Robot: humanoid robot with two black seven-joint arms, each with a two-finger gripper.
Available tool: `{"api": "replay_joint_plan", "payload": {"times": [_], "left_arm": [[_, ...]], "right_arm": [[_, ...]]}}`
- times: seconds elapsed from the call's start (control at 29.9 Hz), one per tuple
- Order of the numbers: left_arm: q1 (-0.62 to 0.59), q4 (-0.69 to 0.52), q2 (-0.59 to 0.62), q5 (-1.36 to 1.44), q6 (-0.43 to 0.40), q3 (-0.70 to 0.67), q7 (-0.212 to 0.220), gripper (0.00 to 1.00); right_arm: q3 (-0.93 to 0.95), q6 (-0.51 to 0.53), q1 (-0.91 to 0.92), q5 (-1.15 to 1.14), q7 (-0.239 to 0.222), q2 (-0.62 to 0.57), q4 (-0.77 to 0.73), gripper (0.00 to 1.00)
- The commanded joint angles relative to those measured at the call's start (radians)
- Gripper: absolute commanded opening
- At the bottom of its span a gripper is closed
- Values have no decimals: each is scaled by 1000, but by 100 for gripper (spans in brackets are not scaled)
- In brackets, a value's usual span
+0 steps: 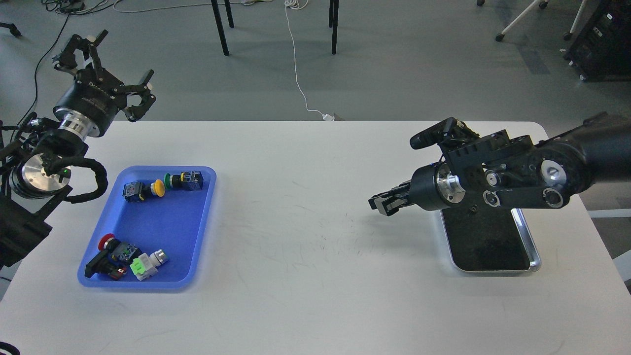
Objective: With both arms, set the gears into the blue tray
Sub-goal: 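Carry the black gear to the table center and open the right gripper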
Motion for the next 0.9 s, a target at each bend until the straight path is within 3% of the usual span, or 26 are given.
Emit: {"api": "replay_joint_plan", "payload": {"times": [0.0, 0.27, 0.7, 0.8, 0.87], "left_arm": [[3, 0, 11, 1, -1, 0, 0, 98], [1, 0, 13, 1, 0, 1, 1, 98], [7, 0, 11, 1, 2, 3, 1, 98], [7, 0, 11, 1, 2, 3, 1, 98], [7, 0, 11, 1, 2, 3, 1, 98]], "right_arm": [[18, -12, -31, 38, 22, 96, -47, 15], [37, -29, -140, 35, 130, 178, -112, 16], [29, -37, -254, 20, 133, 178, -190, 17], [31, -38, -255, 21, 133, 178, -198, 23], [31, -37, -255, 21, 133, 178, -198, 34]]}}
